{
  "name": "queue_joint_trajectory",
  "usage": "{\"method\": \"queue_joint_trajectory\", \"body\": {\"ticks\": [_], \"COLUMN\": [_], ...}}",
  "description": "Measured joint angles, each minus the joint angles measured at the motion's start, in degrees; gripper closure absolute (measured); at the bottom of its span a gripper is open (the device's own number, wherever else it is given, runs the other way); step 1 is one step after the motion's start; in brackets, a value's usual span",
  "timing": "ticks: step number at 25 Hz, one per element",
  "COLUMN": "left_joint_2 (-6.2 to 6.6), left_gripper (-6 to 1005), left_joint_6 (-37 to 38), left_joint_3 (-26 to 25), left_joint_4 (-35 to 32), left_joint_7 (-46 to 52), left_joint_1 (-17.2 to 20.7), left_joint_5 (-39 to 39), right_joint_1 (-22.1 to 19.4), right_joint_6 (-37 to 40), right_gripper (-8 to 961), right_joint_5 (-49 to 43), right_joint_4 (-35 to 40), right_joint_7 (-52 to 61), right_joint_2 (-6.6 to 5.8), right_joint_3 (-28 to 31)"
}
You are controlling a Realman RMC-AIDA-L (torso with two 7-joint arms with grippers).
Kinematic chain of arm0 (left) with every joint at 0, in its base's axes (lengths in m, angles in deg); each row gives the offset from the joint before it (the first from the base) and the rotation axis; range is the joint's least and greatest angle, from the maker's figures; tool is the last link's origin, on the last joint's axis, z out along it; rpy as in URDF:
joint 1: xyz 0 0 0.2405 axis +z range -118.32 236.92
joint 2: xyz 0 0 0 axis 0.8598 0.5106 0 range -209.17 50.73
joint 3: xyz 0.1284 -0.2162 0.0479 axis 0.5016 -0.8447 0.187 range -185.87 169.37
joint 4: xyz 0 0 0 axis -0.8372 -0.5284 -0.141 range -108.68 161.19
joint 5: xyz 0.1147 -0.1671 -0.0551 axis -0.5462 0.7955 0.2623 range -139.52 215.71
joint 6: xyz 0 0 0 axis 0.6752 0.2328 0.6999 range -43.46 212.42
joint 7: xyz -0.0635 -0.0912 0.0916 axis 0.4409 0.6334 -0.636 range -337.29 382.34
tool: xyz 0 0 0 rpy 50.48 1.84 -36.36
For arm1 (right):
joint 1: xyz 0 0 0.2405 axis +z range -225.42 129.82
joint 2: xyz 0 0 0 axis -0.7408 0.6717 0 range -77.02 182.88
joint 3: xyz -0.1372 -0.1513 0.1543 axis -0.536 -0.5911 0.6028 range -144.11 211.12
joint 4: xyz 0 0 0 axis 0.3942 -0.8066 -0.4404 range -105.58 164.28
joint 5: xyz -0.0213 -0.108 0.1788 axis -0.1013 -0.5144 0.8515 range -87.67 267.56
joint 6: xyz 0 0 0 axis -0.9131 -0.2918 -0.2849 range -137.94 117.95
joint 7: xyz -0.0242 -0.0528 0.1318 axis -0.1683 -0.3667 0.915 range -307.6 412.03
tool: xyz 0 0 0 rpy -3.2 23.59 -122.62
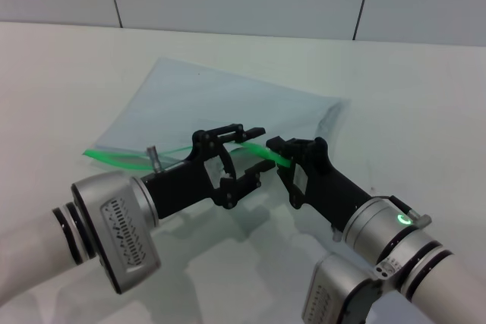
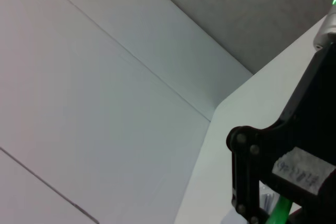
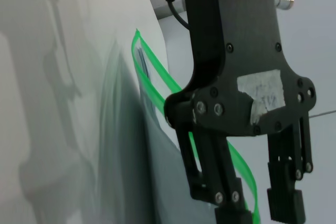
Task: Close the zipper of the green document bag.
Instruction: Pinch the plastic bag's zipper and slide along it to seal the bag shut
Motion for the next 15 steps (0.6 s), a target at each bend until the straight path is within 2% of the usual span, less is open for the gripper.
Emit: {"method": "queue_joint_trajectory", "body": {"ticks": [8,13,15], "left_joint_2": [-0.10,-0.16,-0.16], "left_gripper": [545,634,633], "left_joint_6": [-2.18,-2.40,-2.31], "left_joint_3": [0.03,0.01,0.00], "left_joint_4": [-0.12,0.03,0.04], "left_joint_7": [-1.05,-3.79,-3.88], "left_joint_1": [-0.32,-0.29,-0.29], "left_joint_5": [-1.84,-1.60,-1.59], "right_joint_1": [0.02,0.02,0.02], "right_joint_6": [0.04,-0.08,-0.08], "right_gripper": [905,905,904], "right_joint_5": [-0.06,-0.12,-0.12], "right_joint_4": [0.00,-0.02,-0.02], "right_joint_7": [0.00,-0.01,-0.06], "right_joint_2": [0.00,0.00,0.00], "right_joint_3": [-0.10,-0.12,-0.17]}}
